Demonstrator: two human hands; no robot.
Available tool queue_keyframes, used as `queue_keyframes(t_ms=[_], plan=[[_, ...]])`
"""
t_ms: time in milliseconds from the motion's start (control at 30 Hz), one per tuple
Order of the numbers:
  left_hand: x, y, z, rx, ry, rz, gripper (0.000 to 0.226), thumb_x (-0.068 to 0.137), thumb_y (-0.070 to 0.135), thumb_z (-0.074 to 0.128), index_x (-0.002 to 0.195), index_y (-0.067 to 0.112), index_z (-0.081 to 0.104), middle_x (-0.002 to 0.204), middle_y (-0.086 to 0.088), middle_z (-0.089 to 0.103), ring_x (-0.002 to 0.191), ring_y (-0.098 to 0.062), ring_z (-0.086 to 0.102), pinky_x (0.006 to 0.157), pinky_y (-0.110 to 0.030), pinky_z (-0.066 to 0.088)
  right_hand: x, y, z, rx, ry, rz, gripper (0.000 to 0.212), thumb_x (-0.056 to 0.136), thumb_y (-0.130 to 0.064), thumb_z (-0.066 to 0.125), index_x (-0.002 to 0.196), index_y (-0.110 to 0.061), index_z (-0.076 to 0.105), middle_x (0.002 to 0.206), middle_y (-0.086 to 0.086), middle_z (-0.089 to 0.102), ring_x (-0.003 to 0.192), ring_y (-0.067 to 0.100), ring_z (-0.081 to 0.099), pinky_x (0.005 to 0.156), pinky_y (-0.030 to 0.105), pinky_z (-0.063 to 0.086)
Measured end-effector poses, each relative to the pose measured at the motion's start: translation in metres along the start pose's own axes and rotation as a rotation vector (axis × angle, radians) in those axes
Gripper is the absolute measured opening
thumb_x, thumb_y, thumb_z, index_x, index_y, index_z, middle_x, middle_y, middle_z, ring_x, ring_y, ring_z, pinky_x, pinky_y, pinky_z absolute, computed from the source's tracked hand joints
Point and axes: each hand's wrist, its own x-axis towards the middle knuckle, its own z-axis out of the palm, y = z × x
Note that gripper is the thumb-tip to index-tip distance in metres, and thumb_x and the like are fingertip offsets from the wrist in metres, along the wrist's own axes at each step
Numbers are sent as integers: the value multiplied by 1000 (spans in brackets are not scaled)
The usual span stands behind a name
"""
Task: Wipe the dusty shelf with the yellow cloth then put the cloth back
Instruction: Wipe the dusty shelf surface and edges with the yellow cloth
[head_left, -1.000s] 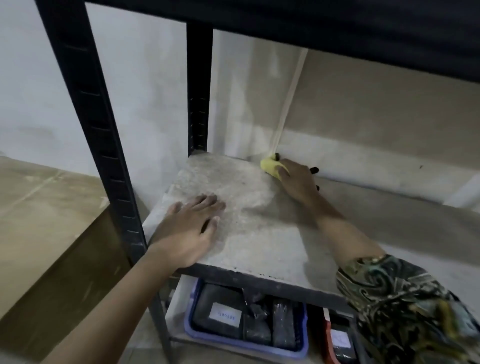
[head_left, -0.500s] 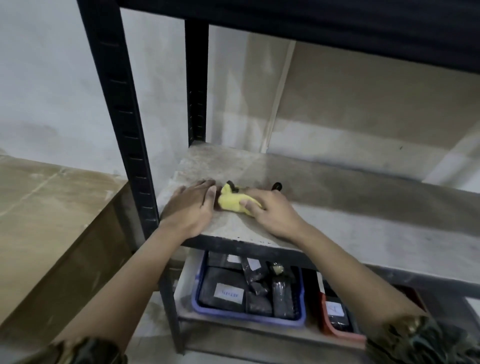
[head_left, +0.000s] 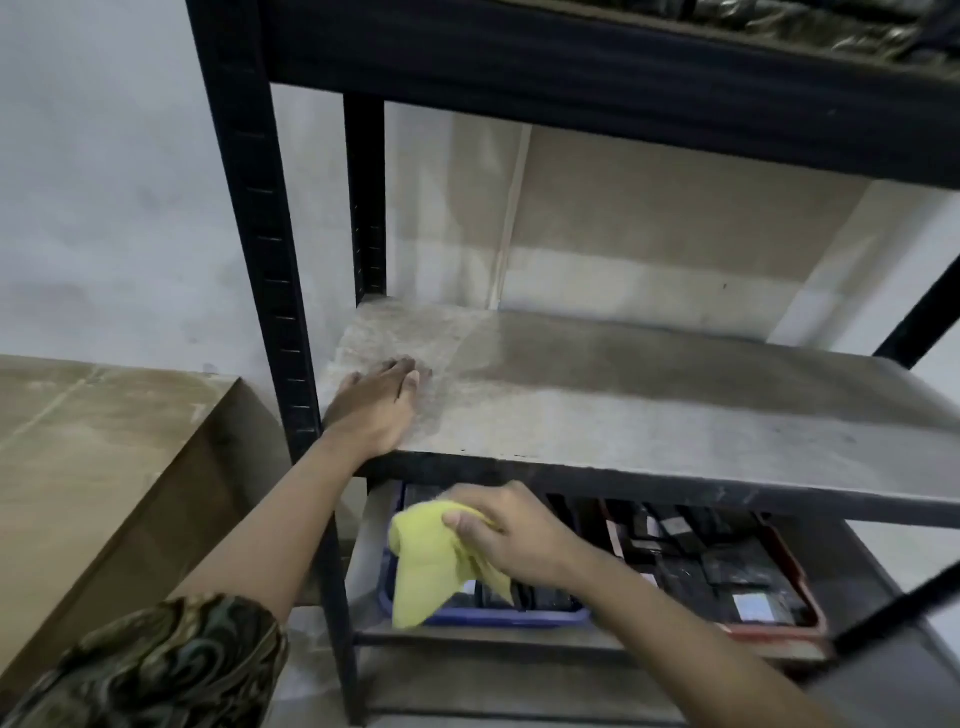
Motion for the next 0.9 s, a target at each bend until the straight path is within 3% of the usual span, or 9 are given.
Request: queue_keyframes(t_ms=[167,300,433,533,633,767,833,900], plan=[[-2,3,-2,26,13,9,50,100,35,13,143,20,33,154,3,27,143,-11,18,114,-38,15,-6,-5,-32,357,243,225,21,96,-23,45,84,-22,62,77,-10,59,72,4,54,67,17,41],[-2,4,-2,46,11,35,50,99,34,11,140,23,38,154,4,27,143,-10,18,113,-39,16,6,3,-79,627,417,449,22,95,-24,49,93,-12,67,81,4,68,73,18,62,67,28,46],[-6,7,-5,76,26,67,46,100,34,15,139,28,40,154,7,26,143,-9,17,114,-39,16,20,14,-118,824,432,529,22,95,-24,49,88,-12,66,73,4,72,62,16,68,59,25,52],[-5,9,-6,85,7,75,43,100,35,24,140,31,39,155,10,23,144,-7,14,113,-38,16,34,28,-135,681,505,541,19,94,-27,50,87,-14,61,82,5,67,71,17,64,59,27,47],[-1,8,-6,65,-16,45,46,96,42,31,141,34,36,156,11,20,144,-6,12,114,-42,11,47,44,-152,315,539,432,20,93,-28,47,93,-12,60,87,8,64,75,18,58,61,26,42],[8,30,-10,-81,80,157,66,82,65,32,141,36,33,154,11,23,143,-7,17,119,-44,9,62,63,-162,-20,390,300,16,91,-29,52,94,-18,63,89,0,62,81,14,55,56,13,36],[17,58,-16,-241,109,269,71,80,67,45,142,34,34,151,12,31,139,-5,26,118,-35,20,66,71,-160,14,318,255,11,88,-28,59,91,-21,66,87,-5,63,78,8,56,58,13,37],[28,89,-23,-361,35,313,75,77,57,63,141,27,38,144,15,39,133,-2,36,108,-17,28,68,73,-158,114,291,197,6,82,-27,67,83,-21,68,81,-8,66,72,3,58,62,14,41]])
